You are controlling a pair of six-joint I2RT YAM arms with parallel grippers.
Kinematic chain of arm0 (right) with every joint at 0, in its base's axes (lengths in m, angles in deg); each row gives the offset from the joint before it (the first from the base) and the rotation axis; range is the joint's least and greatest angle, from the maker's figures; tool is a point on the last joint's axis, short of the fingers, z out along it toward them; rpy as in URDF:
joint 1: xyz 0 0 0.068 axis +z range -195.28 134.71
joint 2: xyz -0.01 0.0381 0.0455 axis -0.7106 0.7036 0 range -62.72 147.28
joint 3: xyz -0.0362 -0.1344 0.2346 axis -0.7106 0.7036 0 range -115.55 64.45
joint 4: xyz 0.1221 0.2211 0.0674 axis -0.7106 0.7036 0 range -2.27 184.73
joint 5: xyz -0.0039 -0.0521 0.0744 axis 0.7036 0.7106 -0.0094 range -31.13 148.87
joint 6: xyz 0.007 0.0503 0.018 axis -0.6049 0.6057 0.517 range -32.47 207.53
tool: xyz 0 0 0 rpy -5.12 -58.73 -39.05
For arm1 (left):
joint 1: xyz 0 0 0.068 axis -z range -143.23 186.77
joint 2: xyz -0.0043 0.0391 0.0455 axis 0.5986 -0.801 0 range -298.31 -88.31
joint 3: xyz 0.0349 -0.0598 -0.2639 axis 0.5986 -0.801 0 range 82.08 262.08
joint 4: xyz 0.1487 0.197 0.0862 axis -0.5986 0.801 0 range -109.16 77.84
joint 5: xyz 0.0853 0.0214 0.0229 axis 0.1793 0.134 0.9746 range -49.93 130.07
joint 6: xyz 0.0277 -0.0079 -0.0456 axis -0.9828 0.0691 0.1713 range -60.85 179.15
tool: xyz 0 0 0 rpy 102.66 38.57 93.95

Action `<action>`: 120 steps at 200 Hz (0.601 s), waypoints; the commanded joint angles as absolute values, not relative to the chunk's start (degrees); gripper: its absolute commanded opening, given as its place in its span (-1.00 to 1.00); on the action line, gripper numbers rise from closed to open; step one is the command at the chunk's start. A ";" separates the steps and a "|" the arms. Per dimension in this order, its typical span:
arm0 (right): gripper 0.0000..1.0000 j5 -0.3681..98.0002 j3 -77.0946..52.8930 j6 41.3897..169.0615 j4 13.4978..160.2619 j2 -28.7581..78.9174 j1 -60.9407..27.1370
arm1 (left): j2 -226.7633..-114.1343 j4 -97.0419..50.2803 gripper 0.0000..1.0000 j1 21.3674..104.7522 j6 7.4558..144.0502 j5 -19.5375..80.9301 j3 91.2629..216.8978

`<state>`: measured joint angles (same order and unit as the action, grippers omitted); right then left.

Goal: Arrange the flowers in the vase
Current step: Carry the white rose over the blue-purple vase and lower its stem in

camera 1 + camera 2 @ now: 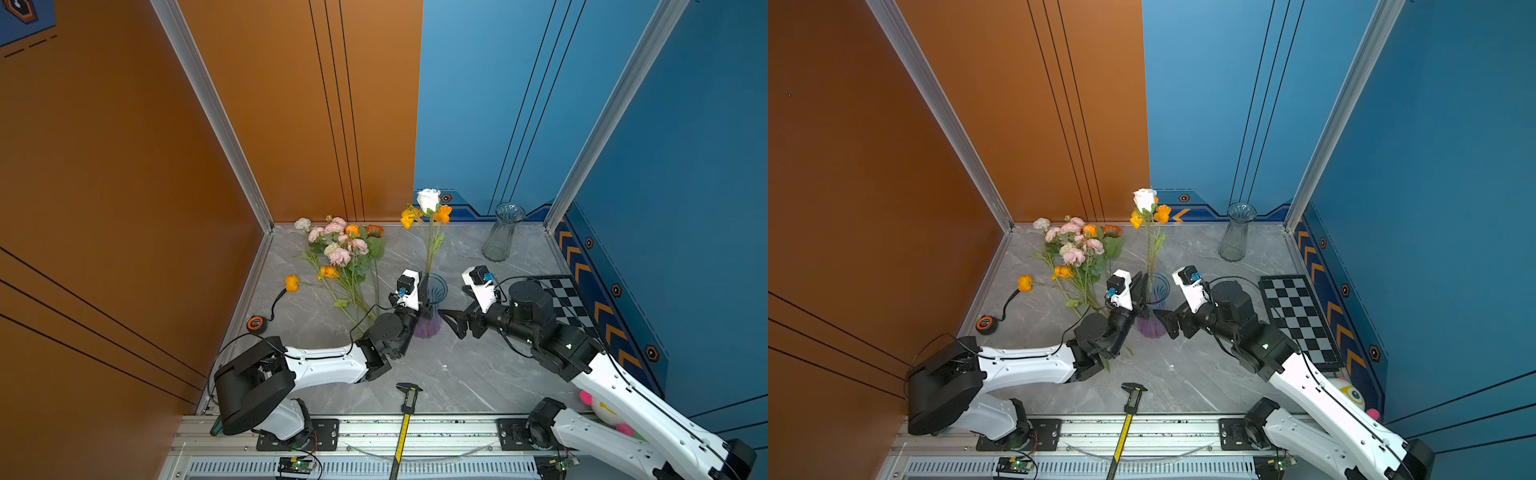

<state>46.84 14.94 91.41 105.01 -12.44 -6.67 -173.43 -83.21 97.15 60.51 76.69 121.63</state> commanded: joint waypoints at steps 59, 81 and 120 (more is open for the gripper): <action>1.00 45.77 15.15 92.26 103.02 -11.70 -6.88 | -170.65 -82.26 -0.20 96.73 59.20 77.68 120.05; 1.00 46.03 15.28 92.27 102.98 -11.74 -6.91 | -169.09 -77.02 -0.17 95.00 60.17 74.64 121.93; 1.00 46.71 16.24 92.97 102.96 -12.92 -6.96 | -166.44 -57.97 -0.15 88.89 68.33 64.32 129.32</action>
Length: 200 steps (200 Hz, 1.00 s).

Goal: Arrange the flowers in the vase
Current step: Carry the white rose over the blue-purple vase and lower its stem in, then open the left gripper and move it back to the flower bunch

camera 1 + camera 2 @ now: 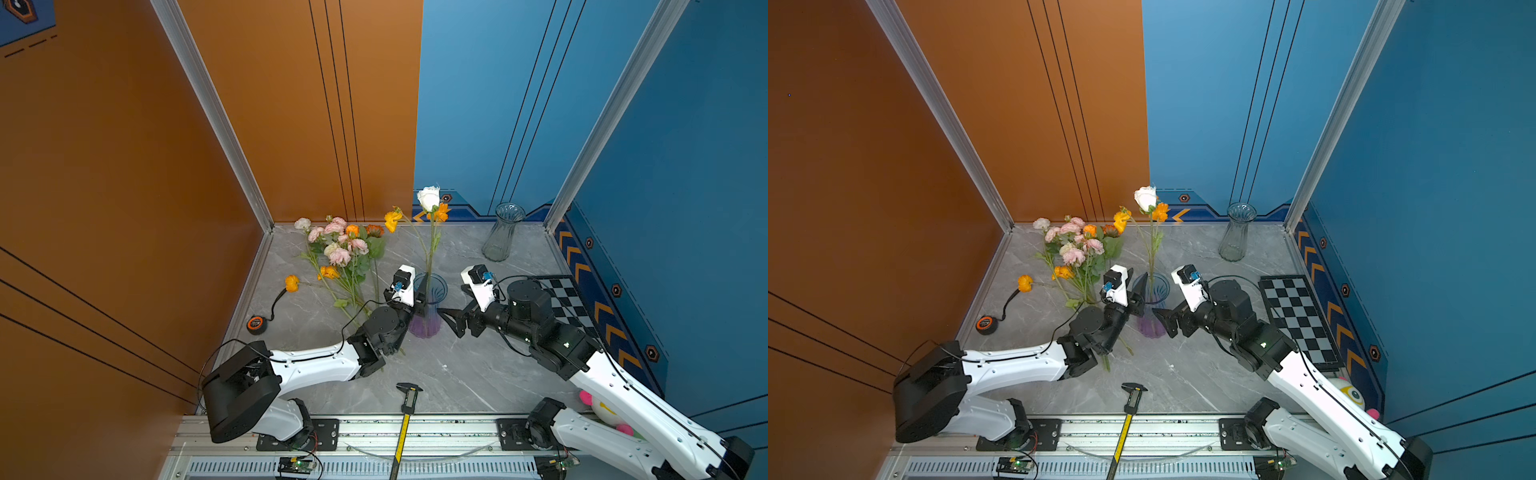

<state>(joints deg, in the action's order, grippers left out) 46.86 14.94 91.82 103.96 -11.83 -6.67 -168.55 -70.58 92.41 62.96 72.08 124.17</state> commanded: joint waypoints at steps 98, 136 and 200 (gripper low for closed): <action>1.00 47.44 17.50 93.82 103.03 -14.56 -6.96 | -170.95 -49.91 -0.10 83.11 74.70 45.84 136.36; 1.00 47.91 17.79 94.04 103.30 -15.34 -6.96 | -172.24 -49.83 -0.10 83.24 75.05 44.63 137.35; 1.00 50.83 17.69 94.85 103.90 -15.71 -6.95 | -164.76 -43.22 -0.05 81.07 71.65 47.68 134.88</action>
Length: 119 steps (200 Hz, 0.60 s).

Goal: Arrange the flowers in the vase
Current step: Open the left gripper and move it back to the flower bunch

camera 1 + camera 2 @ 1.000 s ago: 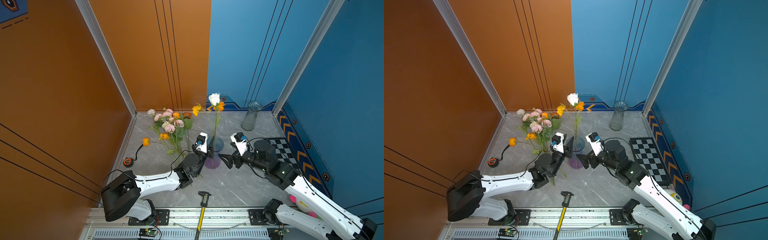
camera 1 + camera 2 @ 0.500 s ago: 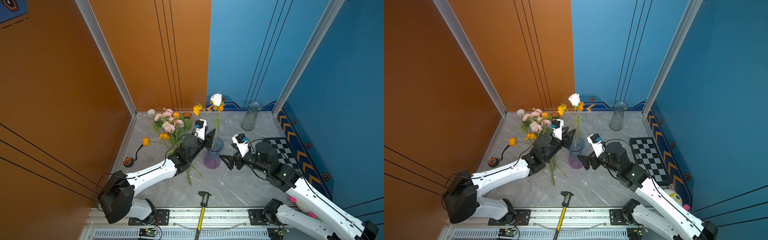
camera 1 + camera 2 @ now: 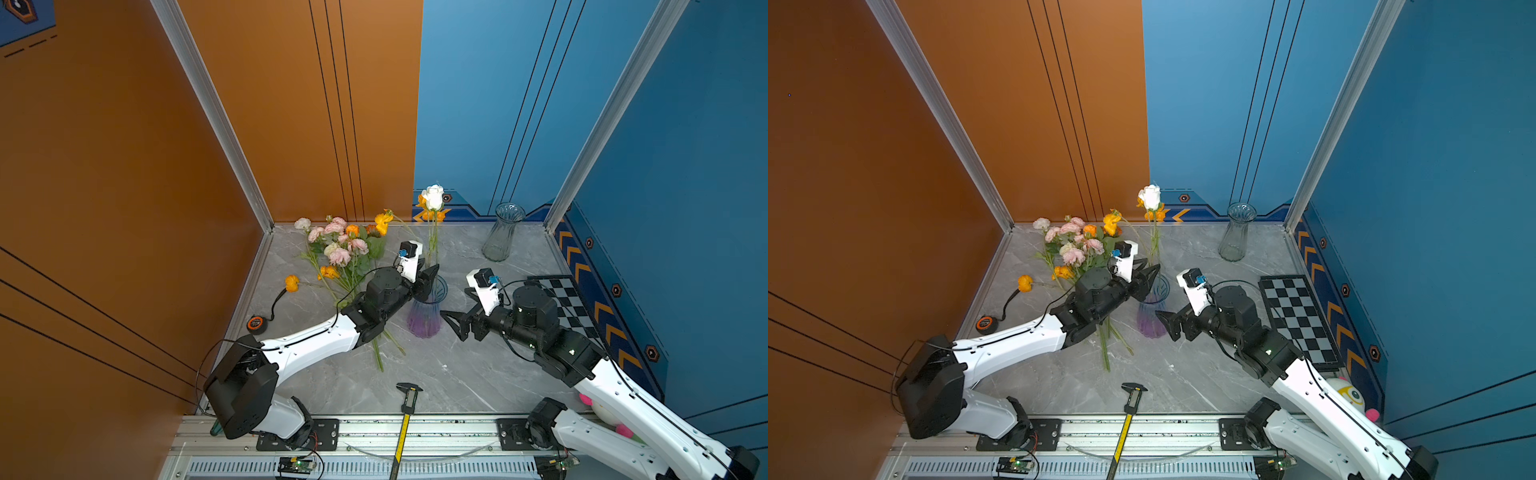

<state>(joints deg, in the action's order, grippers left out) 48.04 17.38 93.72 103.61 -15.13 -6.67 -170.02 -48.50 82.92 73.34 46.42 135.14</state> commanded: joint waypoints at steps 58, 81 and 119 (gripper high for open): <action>1.00 58.68 11.93 90.32 107.39 -10.34 1.91 | -163.60 -5.25 -0.05 64.83 79.75 57.87 140.35; 1.00 62.77 8.79 89.04 107.22 -6.96 7.34 | -169.49 0.57 -0.15 56.63 82.02 49.36 142.81; 1.00 63.64 6.61 91.32 102.75 -0.34 11.70 | -179.39 0.24 -0.34 51.45 83.08 42.08 145.67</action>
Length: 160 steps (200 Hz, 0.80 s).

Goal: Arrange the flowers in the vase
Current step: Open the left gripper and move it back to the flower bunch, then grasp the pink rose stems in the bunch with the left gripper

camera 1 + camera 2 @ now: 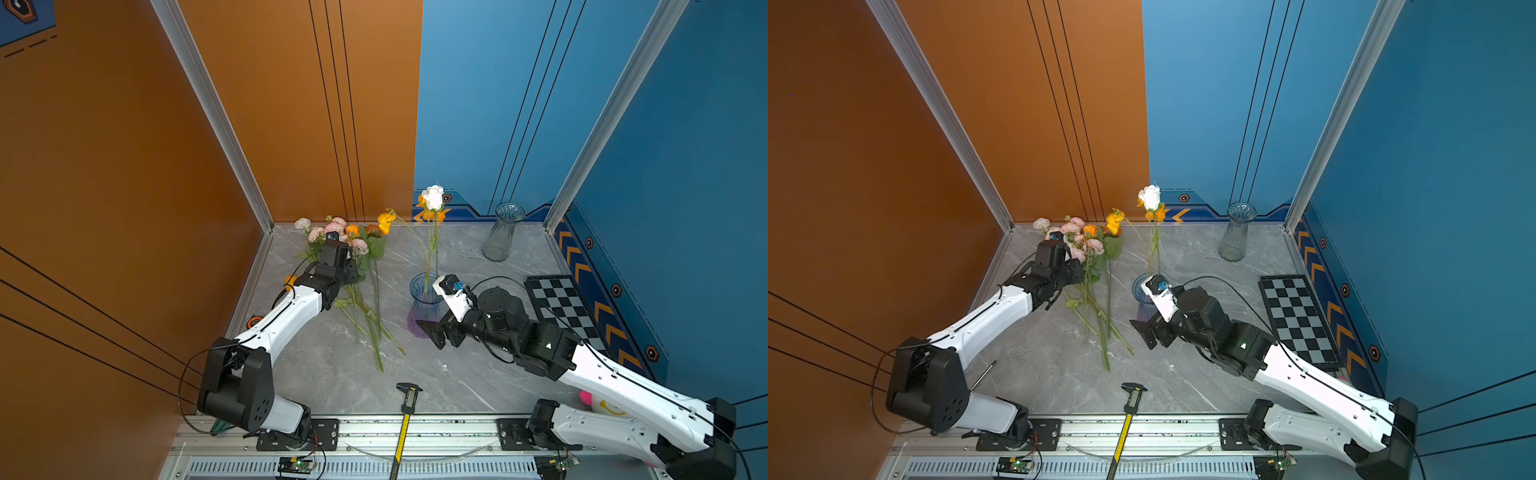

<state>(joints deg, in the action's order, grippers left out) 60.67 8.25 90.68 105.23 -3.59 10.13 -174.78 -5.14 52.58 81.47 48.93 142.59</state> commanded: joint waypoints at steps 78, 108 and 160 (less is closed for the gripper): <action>1.00 62.30 5.01 92.88 99.68 5.07 12.77 | -188.04 0.95 -0.38 50.88 84.96 41.10 146.63; 1.00 61.32 4.01 92.36 100.29 5.73 12.34 | -189.00 -1.95 -0.44 50.78 86.23 40.52 145.40; 1.00 62.07 4.87 92.89 100.55 4.95 12.36 | -192.48 -2.80 -0.46 50.21 86.84 42.17 147.96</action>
<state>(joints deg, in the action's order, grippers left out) 61.72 5.49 92.43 100.96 5.40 12.78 -190.80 -2.17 51.01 86.06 41.72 146.59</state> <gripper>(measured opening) 0.998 0.269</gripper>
